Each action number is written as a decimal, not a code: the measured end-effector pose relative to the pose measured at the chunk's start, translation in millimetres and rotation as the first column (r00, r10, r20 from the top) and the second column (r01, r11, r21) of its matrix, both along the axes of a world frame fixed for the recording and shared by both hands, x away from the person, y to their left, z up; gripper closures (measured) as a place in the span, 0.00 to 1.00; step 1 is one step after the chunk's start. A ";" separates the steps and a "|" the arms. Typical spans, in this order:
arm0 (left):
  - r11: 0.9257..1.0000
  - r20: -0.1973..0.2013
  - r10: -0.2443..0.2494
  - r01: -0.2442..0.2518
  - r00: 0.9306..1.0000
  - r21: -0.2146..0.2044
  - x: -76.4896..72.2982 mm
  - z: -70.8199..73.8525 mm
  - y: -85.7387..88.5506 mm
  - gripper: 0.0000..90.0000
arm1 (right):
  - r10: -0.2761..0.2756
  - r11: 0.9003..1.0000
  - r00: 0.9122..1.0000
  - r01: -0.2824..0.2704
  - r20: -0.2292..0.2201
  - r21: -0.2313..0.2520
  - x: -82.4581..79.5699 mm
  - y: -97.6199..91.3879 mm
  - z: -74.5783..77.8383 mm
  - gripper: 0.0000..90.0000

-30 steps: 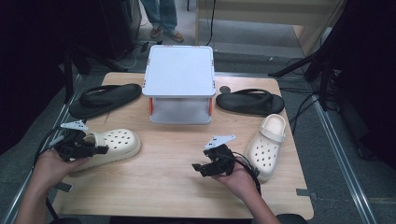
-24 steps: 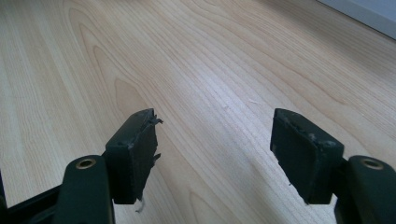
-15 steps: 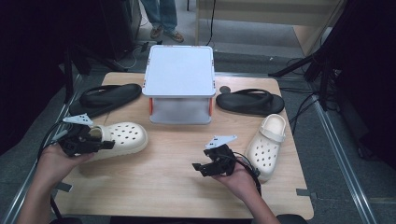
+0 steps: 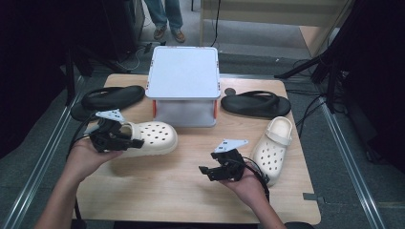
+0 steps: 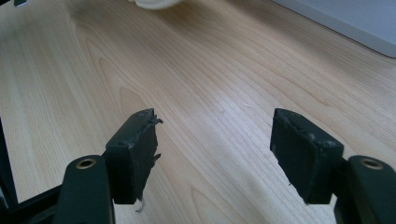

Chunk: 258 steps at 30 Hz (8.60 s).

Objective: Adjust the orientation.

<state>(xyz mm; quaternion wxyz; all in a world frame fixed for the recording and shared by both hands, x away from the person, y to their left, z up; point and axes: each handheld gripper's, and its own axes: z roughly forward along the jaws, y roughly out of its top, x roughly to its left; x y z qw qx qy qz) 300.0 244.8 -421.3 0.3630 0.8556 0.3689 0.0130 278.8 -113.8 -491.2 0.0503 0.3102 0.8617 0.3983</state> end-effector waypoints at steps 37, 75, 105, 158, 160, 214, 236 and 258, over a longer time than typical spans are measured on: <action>0.990 -0.071 -0.139 0.140 0.988 0.006 5.7 -38.8 -95.0 0.70 | -0.053 0.998 0.998 0.052 0.029 0.031 -14.0 -7.3 4.1 0.36; 0.998 0.028 0.024 -0.026 0.999 0.060 67.0 -57.9 -1.2 0.98 | -0.015 0.998 1.000 0.015 -0.004 0.056 -29.1 14.7 -8.4 0.73; 0.996 -0.049 -0.023 0.027 0.999 0.082 60.7 -79.7 -1.8 1.00 | -0.059 0.998 0.998 0.058 0.016 0.026 -20.1 29.8 -22.3 1.00; 0.996 -0.130 -0.085 0.084 0.988 -0.012 -19.7 -84.1 -13.3 1.00 | -0.046 0.997 0.996 0.050 -0.075 0.060 22.0 47.6 -26.7 1.00; 0.997 -0.126 -0.073 0.073 0.989 -0.011 -22.0 -84.1 -14.9 1.00 | -0.050 0.997 0.996 0.055 -0.075 0.063 23.8 47.5 -26.9 1.00; 0.995 -0.026 0.046 -0.048 0.999 -0.085 -4.7 -66.2 -3.5 0.49 | -0.156 0.985 0.988 0.156 -0.004 0.076 3.6 -66.6 25.1 0.89; 0.994 0.010 0.066 -0.065 0.998 -0.086 10.6 -59.0 -4.8 0.48 | -0.354 0.933 0.934 0.357 -0.056 0.047 -19.0 -160.5 17.9 1.00; 0.996 0.009 0.048 -0.047 0.999 -0.077 20.5 -59.9 -12.4 0.48 | -0.463 0.885 0.884 0.465 -0.064 0.016 -30.9 -208.1 8.6 1.00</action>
